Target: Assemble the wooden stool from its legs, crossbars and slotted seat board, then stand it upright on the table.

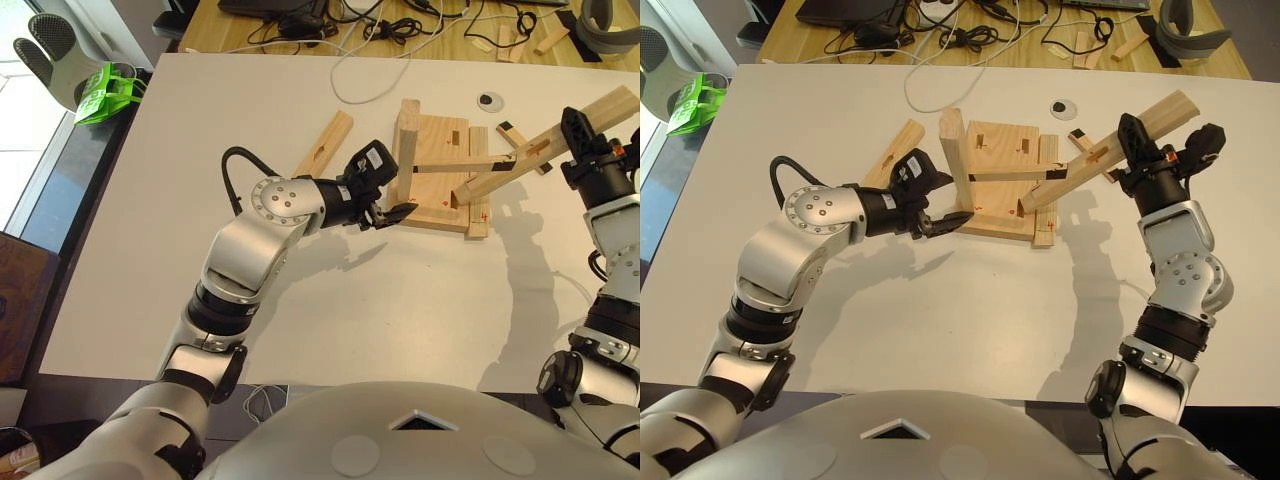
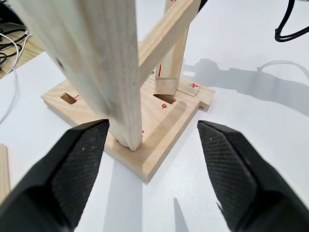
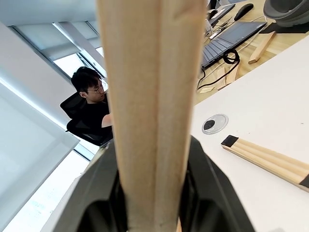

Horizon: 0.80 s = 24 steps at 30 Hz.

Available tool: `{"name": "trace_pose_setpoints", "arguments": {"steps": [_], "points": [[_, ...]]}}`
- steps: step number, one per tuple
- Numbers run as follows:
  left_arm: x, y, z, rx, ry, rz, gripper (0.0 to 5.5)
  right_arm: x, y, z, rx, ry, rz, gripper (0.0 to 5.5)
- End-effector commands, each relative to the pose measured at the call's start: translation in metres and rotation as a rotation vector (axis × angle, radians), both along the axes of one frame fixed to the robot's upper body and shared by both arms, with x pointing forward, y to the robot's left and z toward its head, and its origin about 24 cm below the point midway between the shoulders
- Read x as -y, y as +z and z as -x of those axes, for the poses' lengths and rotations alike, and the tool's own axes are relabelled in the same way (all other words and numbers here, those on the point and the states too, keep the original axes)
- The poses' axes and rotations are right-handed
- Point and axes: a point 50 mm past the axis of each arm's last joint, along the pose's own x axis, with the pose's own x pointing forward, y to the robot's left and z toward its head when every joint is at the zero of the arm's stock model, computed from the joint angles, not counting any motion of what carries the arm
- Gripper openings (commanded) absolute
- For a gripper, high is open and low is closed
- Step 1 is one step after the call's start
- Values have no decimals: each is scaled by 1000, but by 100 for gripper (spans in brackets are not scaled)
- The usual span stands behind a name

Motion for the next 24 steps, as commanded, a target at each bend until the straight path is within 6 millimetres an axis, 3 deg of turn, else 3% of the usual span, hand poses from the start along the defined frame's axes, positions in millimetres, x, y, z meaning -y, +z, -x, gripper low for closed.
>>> {"name": "trace_pose_setpoints", "arguments": {"steps": [1, 8, 19, 24], "points": [[1, 7, -3, 14, 16, 22, 339, 1, -5, 4, -45, 4, 73, 101], [11, 6, 4, -19, 1, 71, 339, -1, 1, 6, -47, 5, 94, 101], [21, 13, 11, -126, 3, 188, 339, 5, -7, 16, -93, -46, 128, 101], [36, 10, 17, -178, 28, 217, 339, 8, -11, 18, -110, -41, 32, 101]]}}
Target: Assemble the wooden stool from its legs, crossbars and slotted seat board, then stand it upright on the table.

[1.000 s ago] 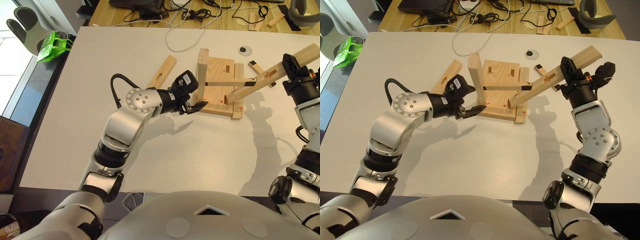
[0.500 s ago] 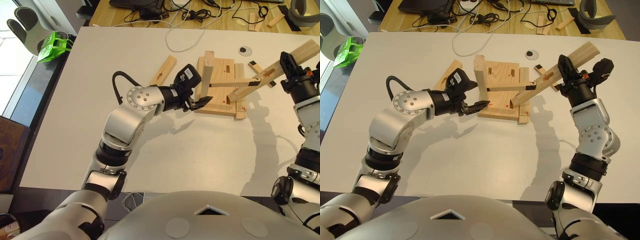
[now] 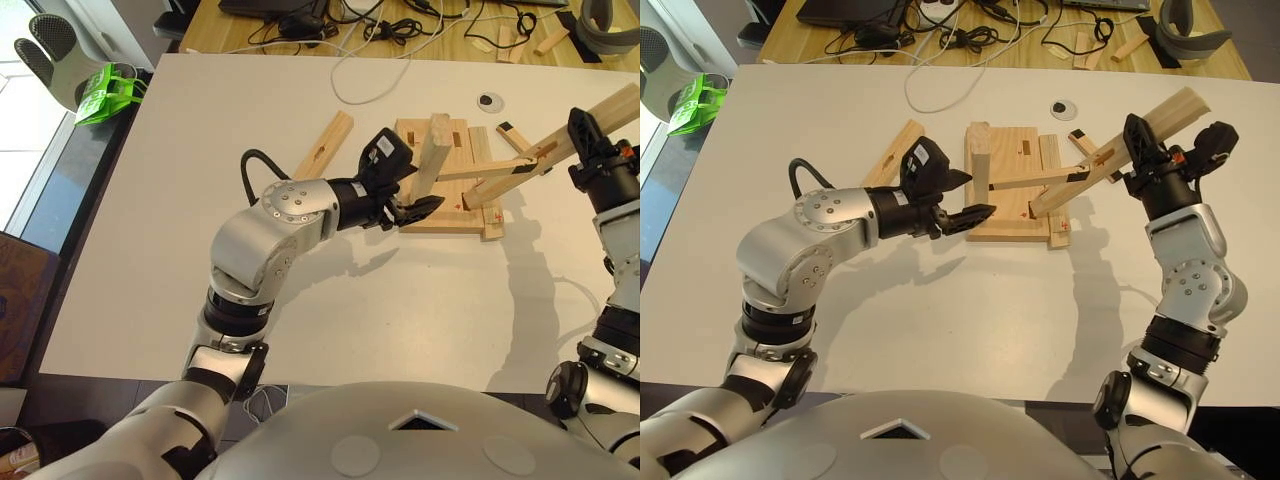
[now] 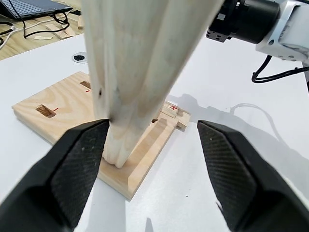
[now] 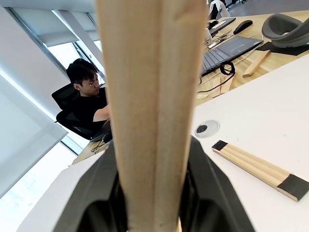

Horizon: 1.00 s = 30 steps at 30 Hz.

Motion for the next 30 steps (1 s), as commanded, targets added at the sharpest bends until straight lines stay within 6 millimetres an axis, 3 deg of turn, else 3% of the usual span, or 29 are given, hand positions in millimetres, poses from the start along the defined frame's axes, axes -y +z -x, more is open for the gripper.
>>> {"name": "trace_pose_setpoints", "arguments": {"steps": [1, 5, 10, 16, 30], "points": [[14, -2, 7, -34, 9, 15, 339, 8, -15, 6, -87, -34, -65, 101], [20, -2, 5, -31, 33, 1, 339, 12, -12, 6, -79, -37, -42, 101], [21, -1, 1, -11, 62, -12, 339, 5, -16, 11, -121, 45, 207, 101], [22, -2, -1, -1, 84, -21, 339, 5, -20, 14, -133, 80, 316, 101], [18, -2, -5, 15, 90, -36, 339, -3, -37, 20, -126, 116, 449, 101]]}}
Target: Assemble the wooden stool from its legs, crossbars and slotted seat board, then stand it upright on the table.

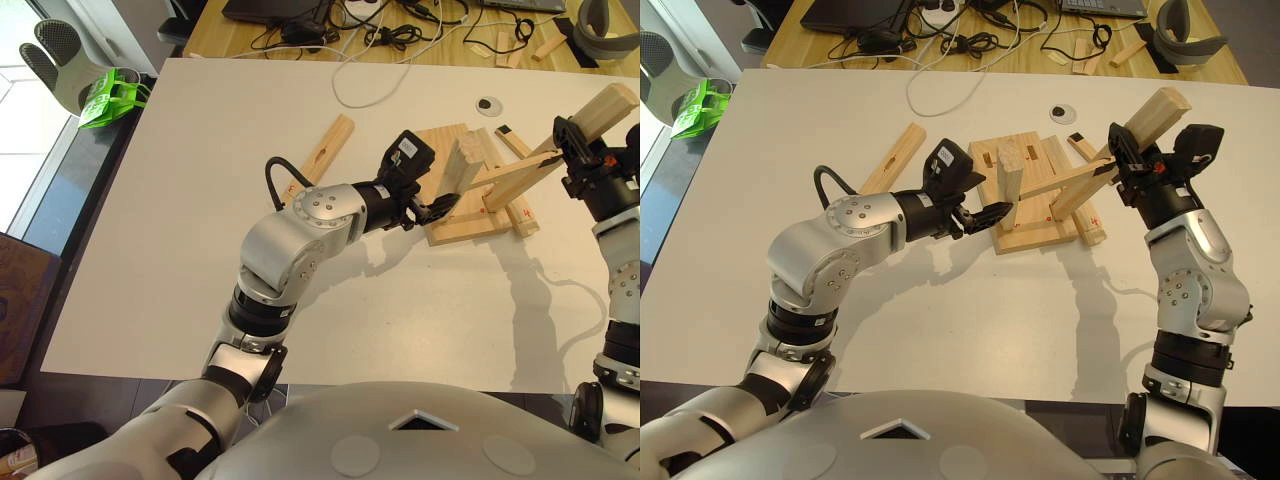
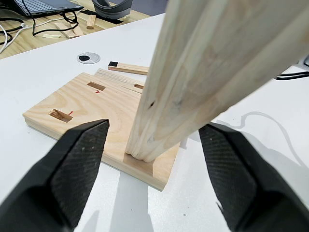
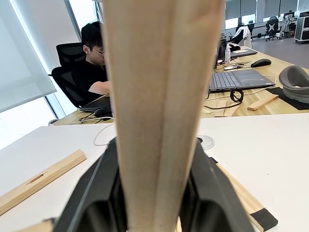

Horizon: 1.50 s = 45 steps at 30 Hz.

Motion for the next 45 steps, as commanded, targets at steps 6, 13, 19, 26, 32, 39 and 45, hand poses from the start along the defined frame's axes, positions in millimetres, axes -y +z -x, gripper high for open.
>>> {"name": "trace_pose_setpoints", "arguments": {"steps": [6, 13, 19, 26, 32, 39, 45], "points": [[-5, 2, -4, 23, 15, -23, 339, 9, -34, 9, -151, -73, 86, 102], [-9, -8, -3, 13, 17, -61, 339, 1, -16, 0, -81, -36, 87, 205], [-9, -10, -3, 11, 8, -70, 339, -8, 5, -10, 17, -42, 60, 309], [-11, -13, -3, 13, 6, -87, 339, -12, 26, -14, 77, -36, -99, 416], [-12, -14, -4, 13, 5, -91, 339, -17, 44, -19, 150, -44, 15, 473], [-12, -14, -4, 15, 7, -94, 339, -21, 13, -11, 55, 34, 292, 473], [-12, -15, -4, 13, 9, -98, 339, -15, 17, -9, 140, -34, 333, 448]]}}
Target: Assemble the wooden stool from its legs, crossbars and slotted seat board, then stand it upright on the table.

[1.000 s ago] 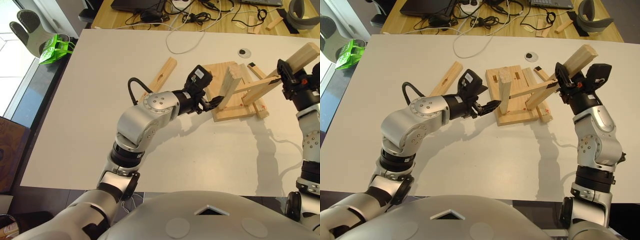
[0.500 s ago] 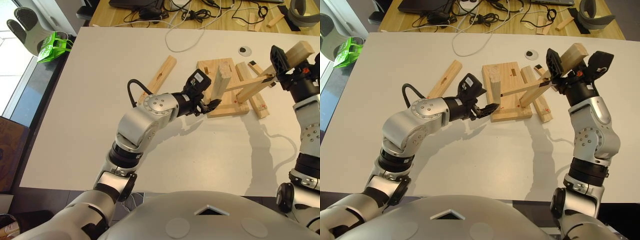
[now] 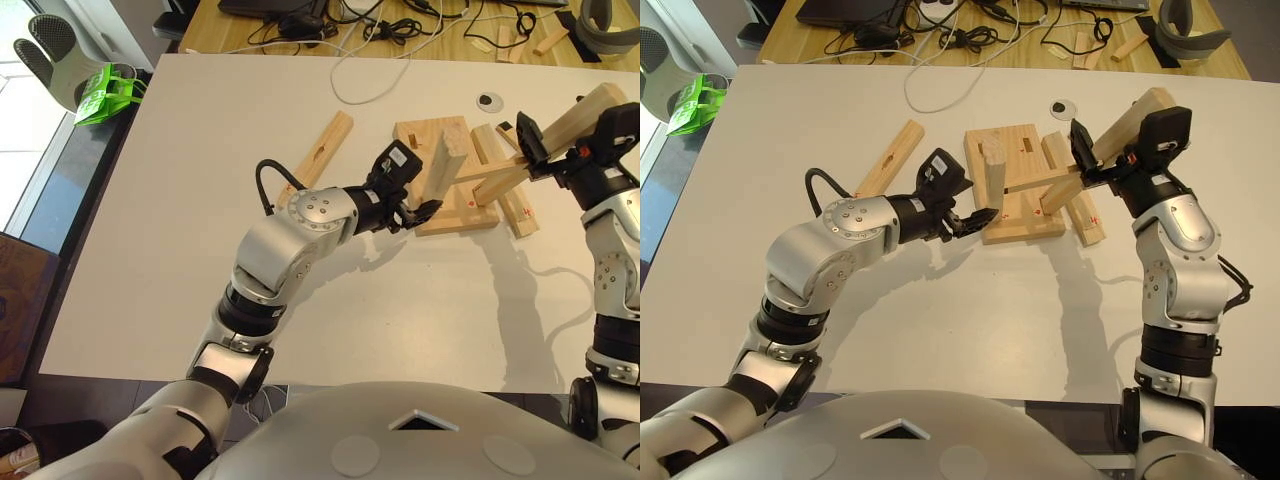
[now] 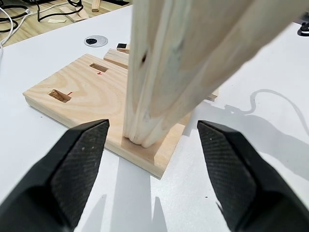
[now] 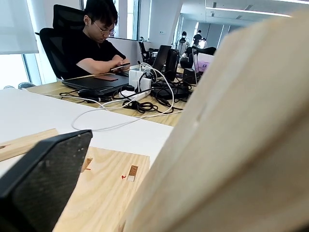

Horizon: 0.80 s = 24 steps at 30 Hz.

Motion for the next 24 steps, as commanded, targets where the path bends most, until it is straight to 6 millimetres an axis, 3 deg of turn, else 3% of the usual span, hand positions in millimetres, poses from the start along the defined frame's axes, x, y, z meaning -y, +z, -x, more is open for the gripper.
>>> {"name": "trace_pose_setpoints", "arguments": {"steps": [1, 4, 7, 17, 19, 24], "points": [[-3, -3, -1, 1, 9, -17, 339, 8, 2, 1, 42, -44, -4, 422], [-3, -3, -1, 3, 7, -20, 339, 6, 8, 1, 71, -46, -48, 378], [-3, -3, -1, 5, 6, -24, 339, 4, 12, 0, 66, -59, -89, 378], [-1, -2, -2, 18, -4, -29, 339, 7, -11, -7, 75, -61, 214, 378], [-2, -2, -3, 21, -6, -30, 339, 10, -8, -11, 103, -75, 177, 378], [-3, 0, -3, 36, -5, -33, 339, 11, 21, -20, 135, -97, -121, 378]]}}
